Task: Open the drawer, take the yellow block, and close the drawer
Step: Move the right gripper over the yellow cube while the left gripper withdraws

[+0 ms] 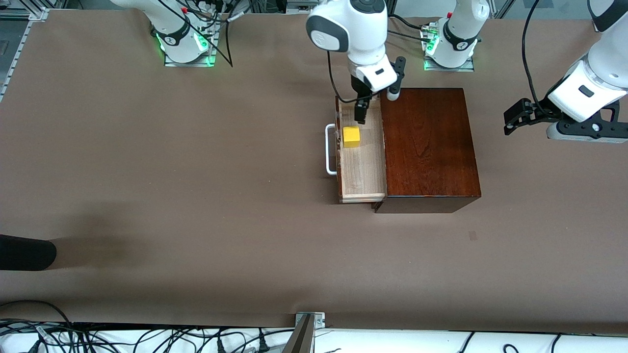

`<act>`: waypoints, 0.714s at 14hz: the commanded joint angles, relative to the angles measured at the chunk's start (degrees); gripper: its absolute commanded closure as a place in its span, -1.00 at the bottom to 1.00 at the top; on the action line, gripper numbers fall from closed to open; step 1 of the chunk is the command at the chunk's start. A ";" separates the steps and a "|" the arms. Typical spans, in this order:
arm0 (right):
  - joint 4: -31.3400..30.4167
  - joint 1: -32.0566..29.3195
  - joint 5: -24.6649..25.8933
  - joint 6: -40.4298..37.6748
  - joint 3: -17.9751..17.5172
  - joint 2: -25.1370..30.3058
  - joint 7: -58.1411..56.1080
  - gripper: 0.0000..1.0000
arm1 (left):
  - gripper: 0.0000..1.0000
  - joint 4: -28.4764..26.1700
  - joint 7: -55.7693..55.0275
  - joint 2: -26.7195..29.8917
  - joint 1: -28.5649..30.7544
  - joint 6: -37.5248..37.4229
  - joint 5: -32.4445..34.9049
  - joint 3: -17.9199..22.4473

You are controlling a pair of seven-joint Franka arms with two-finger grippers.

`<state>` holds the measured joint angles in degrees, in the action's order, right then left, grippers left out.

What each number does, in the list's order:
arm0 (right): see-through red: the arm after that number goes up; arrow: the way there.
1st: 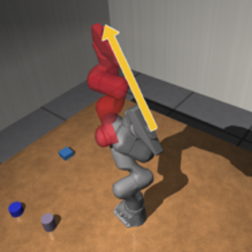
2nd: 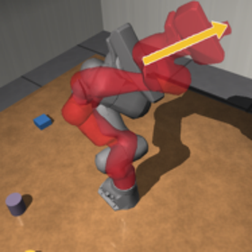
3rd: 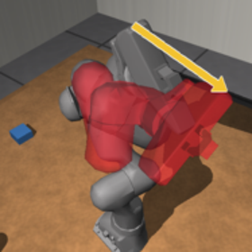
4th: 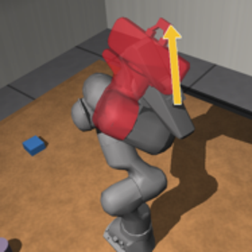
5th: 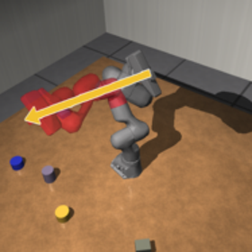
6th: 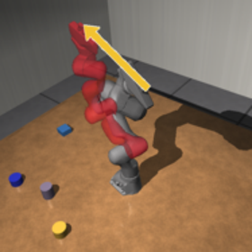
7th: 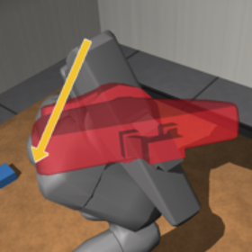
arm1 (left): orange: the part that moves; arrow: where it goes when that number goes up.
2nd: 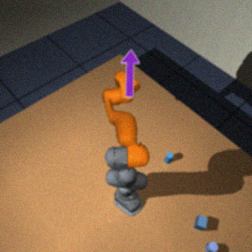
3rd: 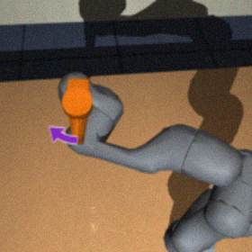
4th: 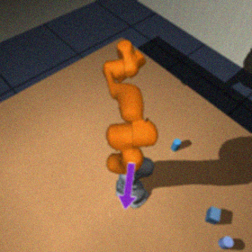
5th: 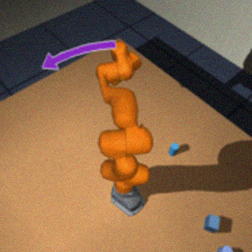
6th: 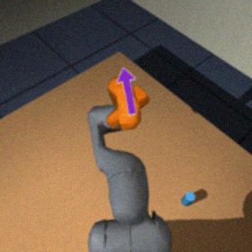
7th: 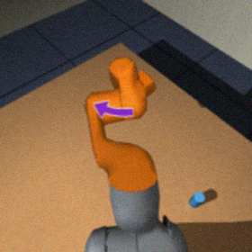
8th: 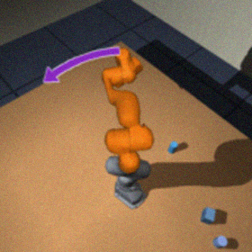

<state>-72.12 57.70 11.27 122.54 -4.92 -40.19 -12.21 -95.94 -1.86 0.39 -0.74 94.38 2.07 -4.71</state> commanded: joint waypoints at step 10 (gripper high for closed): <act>2.33 -2.59 0.94 -3.80 0.61 -3.04 -15.65 -1.00 | -1.00 -0.39 1.25 0.58 -0.23 -0.42 -0.40 0.31</act>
<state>-71.11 55.46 11.59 119.30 -3.89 -41.72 -26.99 -95.97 -1.86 0.39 -0.74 94.35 2.07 -4.71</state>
